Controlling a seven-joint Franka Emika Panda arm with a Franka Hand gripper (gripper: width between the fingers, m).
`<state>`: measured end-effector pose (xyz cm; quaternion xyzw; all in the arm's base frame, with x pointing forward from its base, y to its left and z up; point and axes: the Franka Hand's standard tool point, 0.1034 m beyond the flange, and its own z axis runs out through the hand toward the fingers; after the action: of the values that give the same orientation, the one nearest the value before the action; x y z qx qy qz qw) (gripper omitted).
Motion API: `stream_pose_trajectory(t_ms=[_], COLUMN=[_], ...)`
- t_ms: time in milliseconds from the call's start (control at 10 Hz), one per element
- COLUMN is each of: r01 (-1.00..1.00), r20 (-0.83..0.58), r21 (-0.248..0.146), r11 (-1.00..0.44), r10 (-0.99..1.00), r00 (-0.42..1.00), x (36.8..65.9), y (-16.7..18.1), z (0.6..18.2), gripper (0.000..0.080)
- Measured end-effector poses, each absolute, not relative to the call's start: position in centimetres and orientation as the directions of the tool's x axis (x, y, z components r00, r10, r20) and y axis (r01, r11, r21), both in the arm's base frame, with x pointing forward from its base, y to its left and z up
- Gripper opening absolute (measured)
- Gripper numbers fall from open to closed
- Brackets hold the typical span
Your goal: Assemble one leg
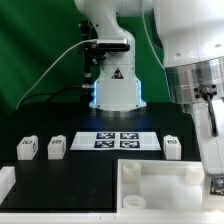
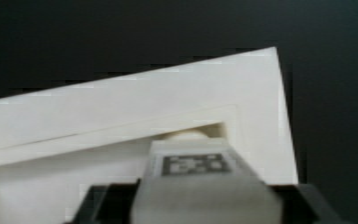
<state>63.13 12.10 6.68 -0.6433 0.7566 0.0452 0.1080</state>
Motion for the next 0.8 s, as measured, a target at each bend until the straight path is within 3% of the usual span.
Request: stream_pose_trajectory(t_ms=[200,500,700,800], r01=[-0.995,-0.876,-0.800,-0.810], r20=[-0.211,-0.129,-0.101,-0.106], r21=[-0.092,-0.172,-0.185,-0.183], r11=[0.048,-0.450,-0.571,-0.557], r10=[-0.977,-0.872,-0.799,-0.808], r00=[-0.027,0.473,0.593,0.580], x=[62.92,62.68,62.69,62.67], y=[12.08,12.00,11.94,11.97], z=[6.52,6.68,6.66,6.62], gripper=[0.0605,0.0648,0.0648,0.0648])
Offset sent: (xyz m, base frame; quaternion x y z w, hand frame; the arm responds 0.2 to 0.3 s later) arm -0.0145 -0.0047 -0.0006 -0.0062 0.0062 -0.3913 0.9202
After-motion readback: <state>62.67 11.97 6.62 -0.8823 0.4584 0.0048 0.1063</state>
